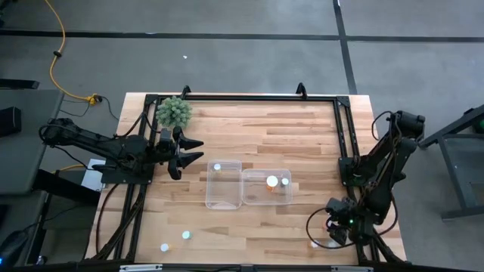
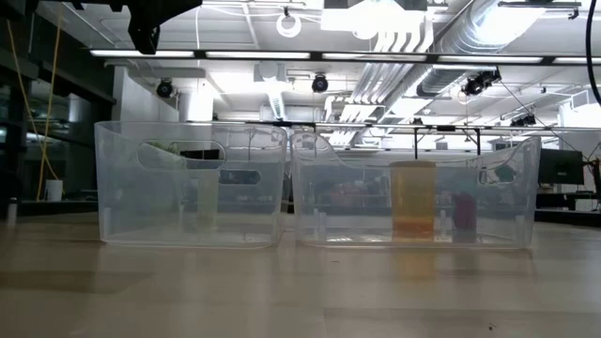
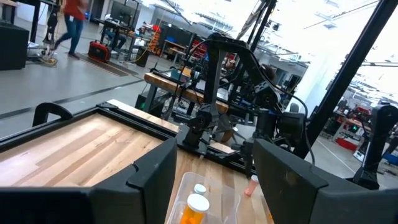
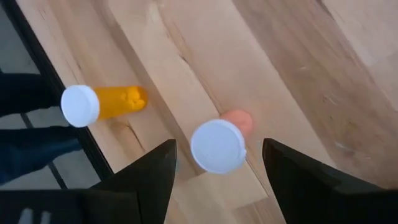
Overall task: Pick and place medicine bottles into bin by pill shape (circle, oval)
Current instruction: Put the red pill bottle into the left transparent bin
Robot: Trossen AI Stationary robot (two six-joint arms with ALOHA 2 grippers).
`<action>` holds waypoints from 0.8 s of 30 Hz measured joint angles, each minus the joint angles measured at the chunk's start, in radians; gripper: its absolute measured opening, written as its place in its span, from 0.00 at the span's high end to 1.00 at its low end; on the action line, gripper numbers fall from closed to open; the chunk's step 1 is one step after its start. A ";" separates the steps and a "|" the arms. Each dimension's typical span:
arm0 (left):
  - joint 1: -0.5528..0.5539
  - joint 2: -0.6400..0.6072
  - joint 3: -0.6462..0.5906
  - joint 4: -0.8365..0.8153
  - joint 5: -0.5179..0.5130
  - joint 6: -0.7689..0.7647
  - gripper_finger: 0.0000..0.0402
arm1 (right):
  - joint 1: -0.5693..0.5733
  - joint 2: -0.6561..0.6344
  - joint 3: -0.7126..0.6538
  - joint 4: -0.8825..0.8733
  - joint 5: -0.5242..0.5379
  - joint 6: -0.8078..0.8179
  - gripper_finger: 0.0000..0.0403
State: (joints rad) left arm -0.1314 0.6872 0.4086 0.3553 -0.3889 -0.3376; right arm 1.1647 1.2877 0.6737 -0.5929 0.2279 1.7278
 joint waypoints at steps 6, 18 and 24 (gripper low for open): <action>0.000 0.000 0.000 -0.003 0.000 0.000 0.50 | -0.014 -0.005 0.000 -0.002 0.000 0.003 0.43; 0.000 0.000 0.000 -0.038 0.000 0.000 0.50 | -0.091 -0.005 0.000 -0.058 -0.092 -0.026 0.43; 0.000 0.000 0.000 -0.038 0.000 0.002 0.50 | -0.091 -0.005 0.000 -0.054 -0.093 -0.026 0.43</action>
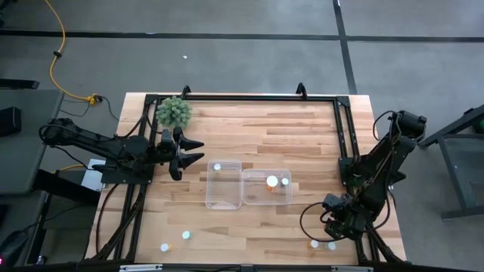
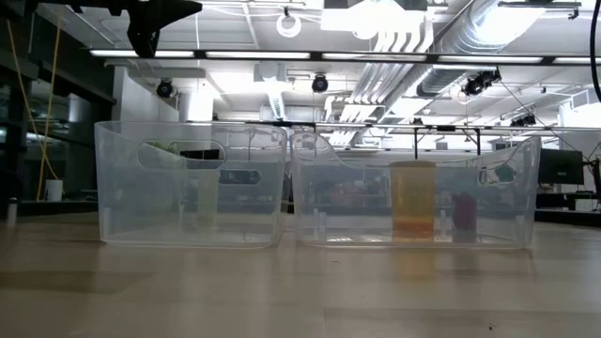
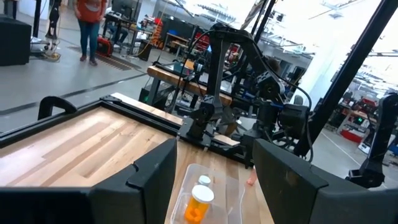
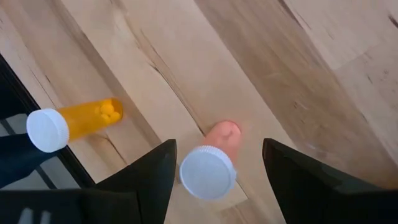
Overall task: Pick and place medicine bottles into bin by pill shape (circle, oval)
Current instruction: Put the red pill bottle into the left transparent bin
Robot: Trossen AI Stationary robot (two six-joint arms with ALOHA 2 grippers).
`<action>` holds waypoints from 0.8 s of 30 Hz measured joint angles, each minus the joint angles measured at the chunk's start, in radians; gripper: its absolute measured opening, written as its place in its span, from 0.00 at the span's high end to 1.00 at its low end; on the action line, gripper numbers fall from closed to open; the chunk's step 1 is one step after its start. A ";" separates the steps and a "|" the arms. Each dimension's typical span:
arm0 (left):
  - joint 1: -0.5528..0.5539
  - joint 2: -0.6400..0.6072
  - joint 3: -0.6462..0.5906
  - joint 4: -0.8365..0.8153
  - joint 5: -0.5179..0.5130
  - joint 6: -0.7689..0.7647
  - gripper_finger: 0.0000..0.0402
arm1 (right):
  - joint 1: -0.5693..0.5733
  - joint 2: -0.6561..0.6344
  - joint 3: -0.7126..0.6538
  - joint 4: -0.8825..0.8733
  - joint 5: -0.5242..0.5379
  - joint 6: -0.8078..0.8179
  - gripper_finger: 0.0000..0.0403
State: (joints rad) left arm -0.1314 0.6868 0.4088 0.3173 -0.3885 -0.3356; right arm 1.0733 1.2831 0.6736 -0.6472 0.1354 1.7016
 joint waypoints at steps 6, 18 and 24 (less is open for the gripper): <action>0.000 0.000 0.000 -0.002 0.000 0.032 0.50 | 0.000 0.000 0.000 0.000 -0.059 0.000 0.49; 0.000 0.000 0.000 -0.003 0.000 0.032 0.50 | 0.000 0.000 0.000 0.004 -0.052 0.000 0.75; 0.000 0.000 0.000 -0.003 0.000 0.032 0.50 | 0.000 0.000 0.000 0.017 -0.022 0.000 0.74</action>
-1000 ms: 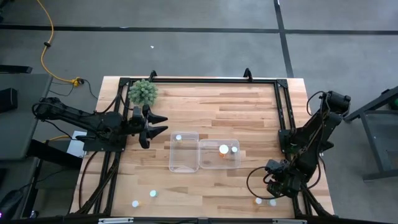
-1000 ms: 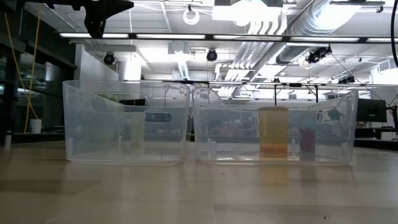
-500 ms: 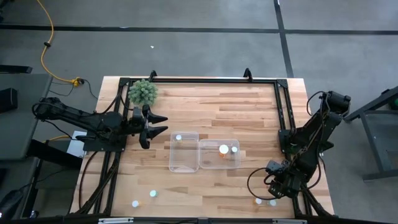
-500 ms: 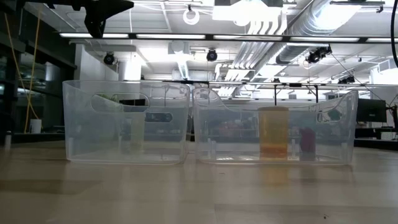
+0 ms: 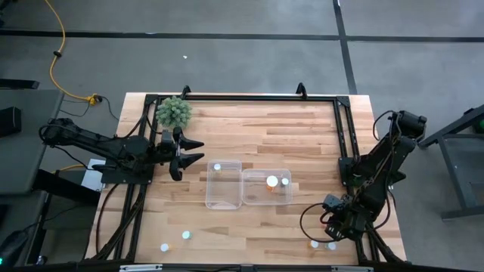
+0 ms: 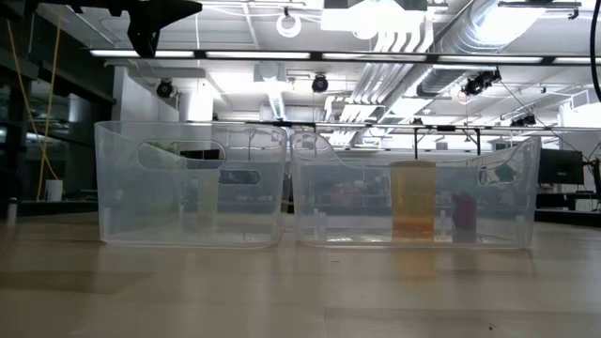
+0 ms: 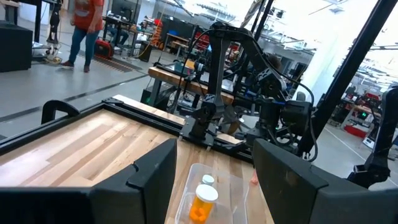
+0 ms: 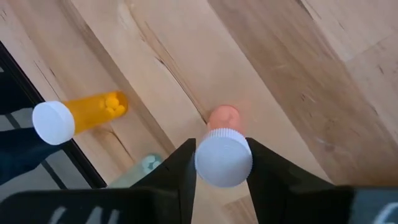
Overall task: Pick and place medicine bottles into bin by pill shape (circle, oval)
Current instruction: Put the red pill bottle into the left transparent bin
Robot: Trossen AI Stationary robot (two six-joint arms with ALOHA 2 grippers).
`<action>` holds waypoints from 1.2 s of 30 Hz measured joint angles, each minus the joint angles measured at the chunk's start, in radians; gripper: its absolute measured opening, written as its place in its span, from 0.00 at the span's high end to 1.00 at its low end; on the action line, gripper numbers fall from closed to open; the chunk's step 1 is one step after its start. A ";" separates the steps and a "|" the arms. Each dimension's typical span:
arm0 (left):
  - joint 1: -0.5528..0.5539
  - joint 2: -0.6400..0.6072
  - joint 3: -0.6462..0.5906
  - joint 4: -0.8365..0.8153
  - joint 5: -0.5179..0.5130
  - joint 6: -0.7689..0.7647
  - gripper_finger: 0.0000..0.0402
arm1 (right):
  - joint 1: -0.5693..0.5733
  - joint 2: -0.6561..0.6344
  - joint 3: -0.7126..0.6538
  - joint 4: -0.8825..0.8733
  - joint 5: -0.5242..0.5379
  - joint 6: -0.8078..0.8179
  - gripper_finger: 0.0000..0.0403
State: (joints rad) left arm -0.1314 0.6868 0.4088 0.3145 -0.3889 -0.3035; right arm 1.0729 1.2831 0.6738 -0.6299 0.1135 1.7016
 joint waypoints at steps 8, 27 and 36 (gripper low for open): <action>0.000 0.000 0.000 0.000 0.000 -0.008 0.50 | 0.000 0.000 0.106 -0.091 0.127 -0.099 0.74; 0.000 0.378 0.337 -0.270 0.204 0.151 0.50 | -0.374 0.000 0.469 -0.272 0.305 -0.843 0.74; 0.014 0.671 0.550 -0.270 0.254 0.249 0.50 | -0.626 0.000 0.561 -0.196 0.241 -1.199 0.74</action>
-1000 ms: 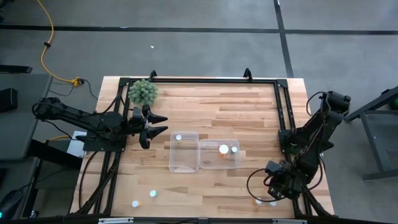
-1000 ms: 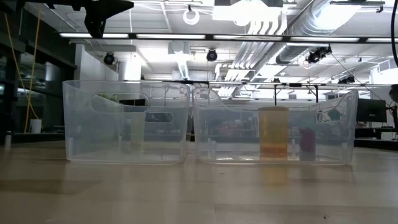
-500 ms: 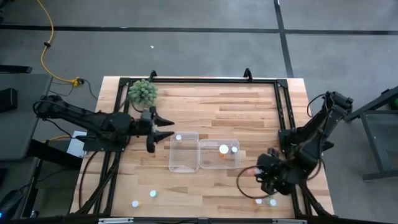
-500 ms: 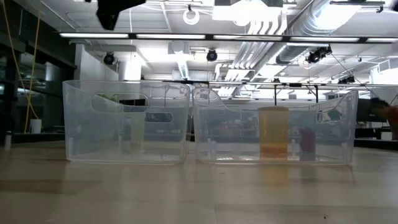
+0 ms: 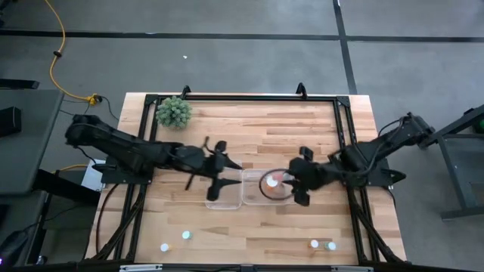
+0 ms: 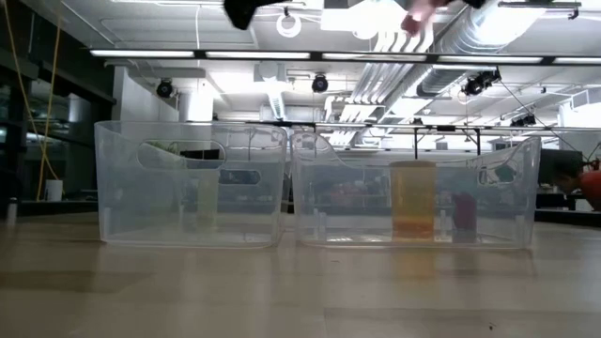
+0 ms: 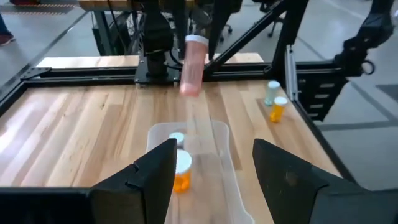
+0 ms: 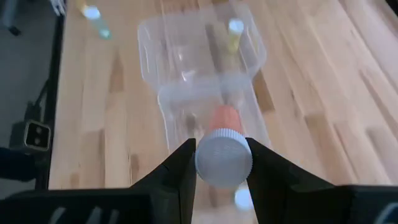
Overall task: Pick and place medicine bottles into bin by pill shape (circle, oval)
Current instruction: Put the red pill bottle into the left transparent bin
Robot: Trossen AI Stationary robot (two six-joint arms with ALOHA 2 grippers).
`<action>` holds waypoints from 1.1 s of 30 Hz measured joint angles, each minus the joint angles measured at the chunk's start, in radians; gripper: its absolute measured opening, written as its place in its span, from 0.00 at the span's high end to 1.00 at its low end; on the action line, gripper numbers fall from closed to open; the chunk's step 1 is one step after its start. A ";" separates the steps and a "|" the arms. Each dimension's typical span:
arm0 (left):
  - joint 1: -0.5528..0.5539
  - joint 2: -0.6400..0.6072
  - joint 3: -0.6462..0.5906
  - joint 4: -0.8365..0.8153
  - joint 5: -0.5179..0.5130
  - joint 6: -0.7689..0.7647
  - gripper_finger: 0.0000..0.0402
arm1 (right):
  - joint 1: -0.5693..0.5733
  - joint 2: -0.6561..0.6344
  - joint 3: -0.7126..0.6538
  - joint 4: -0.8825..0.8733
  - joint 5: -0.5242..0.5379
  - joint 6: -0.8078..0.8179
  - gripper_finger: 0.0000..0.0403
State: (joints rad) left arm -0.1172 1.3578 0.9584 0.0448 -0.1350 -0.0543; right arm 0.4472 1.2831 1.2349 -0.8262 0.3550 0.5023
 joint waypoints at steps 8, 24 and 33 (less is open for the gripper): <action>0.042 0.213 0.175 0.004 0.022 -0.007 0.50 | -0.131 0.000 0.002 0.066 -0.120 -0.140 0.74; 0.102 0.354 0.342 -0.015 0.060 -0.047 0.50 | -0.152 0.007 0.002 0.082 -0.136 -0.238 0.74; 0.112 0.355 0.342 -0.050 0.120 -0.049 0.50 | -0.169 0.046 0.002 0.141 -0.156 -0.300 0.74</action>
State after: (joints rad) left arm -0.0048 1.7126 1.3003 -0.0048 -0.0147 -0.1038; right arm 0.2787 1.3290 1.2369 -0.6849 0.1986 0.2019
